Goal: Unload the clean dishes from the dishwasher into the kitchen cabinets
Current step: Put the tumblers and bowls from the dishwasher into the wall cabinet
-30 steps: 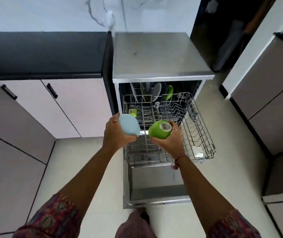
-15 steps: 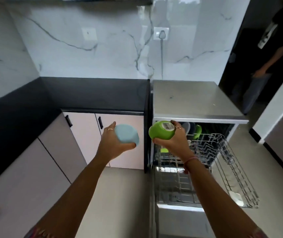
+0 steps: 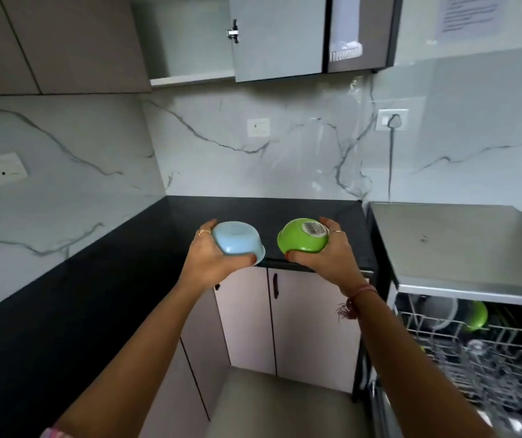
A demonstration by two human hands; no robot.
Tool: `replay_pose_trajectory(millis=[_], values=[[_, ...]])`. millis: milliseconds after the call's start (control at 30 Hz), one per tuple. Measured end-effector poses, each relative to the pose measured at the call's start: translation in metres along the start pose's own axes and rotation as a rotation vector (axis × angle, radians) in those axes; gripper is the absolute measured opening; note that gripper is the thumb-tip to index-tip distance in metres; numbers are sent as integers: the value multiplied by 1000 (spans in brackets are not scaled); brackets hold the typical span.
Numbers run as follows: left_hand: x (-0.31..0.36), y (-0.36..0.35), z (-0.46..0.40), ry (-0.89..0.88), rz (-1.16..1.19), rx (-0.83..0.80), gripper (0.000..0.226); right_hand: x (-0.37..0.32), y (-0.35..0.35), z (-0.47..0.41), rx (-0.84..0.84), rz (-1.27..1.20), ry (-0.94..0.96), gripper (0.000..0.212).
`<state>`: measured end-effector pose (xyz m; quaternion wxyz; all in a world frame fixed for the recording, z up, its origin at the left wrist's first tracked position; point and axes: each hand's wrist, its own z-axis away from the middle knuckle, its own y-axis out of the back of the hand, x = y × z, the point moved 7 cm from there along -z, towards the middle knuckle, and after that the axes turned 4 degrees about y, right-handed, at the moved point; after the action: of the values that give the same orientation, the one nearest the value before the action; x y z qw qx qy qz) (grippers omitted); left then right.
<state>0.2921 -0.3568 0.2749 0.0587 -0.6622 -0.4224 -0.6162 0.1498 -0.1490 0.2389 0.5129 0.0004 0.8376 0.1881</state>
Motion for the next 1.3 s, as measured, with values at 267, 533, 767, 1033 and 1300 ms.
replay_pose_trajectory(millis=[267, 533, 767, 1033, 1300], values=[[14, 70, -106, -44, -34, 126, 108, -71, -70, -100, -108, -25, 149, 90], [34, 121, -247, -116, -127, 328, 110, -107, -125, -245, -130, 106, 301, 104], [48, 153, -368, -126, -165, 493, 102, -137, -176, -371, -166, 107, 419, 104], [82, 183, -506, -195, -89, 575, 87, -184, -233, -495, -214, 123, 521, 95], [102, 207, -662, -202, -51, 629, 86, -226, -279, -619, -106, 178, 569, 102]])
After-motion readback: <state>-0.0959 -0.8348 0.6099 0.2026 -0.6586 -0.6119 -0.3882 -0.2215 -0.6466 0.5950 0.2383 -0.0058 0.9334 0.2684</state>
